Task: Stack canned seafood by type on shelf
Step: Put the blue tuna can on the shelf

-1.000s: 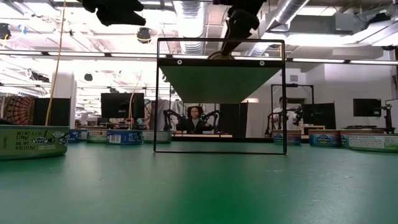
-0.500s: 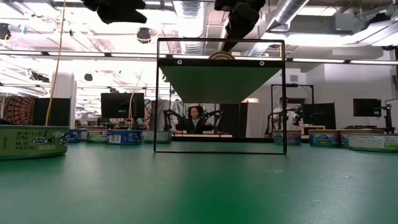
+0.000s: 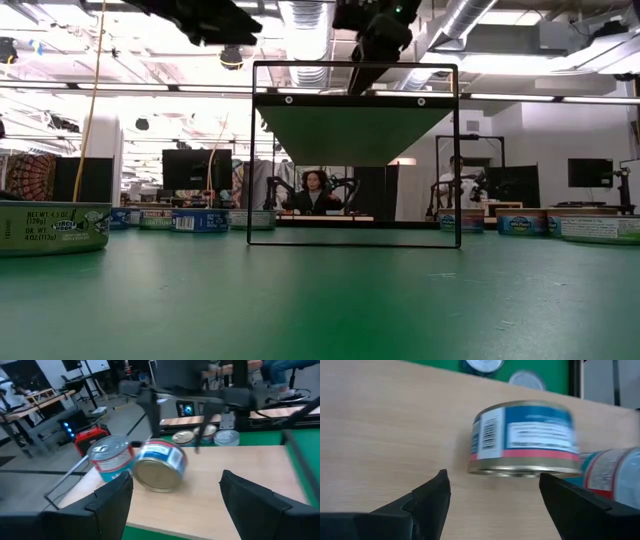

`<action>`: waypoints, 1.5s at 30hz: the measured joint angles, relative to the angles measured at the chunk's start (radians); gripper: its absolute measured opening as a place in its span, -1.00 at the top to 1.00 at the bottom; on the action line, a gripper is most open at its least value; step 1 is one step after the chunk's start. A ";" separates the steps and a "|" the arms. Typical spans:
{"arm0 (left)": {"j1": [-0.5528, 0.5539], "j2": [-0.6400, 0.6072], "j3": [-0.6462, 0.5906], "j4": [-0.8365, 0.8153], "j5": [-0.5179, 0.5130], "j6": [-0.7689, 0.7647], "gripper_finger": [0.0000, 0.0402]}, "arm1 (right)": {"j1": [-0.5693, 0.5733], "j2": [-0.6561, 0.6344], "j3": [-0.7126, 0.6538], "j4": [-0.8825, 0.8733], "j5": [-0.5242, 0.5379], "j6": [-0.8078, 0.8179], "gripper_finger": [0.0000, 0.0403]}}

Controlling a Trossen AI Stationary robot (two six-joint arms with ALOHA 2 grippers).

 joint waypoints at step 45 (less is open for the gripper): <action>0.233 0.509 0.220 -0.031 0.230 0.239 -0.43 | 0.007 0.017 -0.023 0.149 0.048 -0.009 -0.64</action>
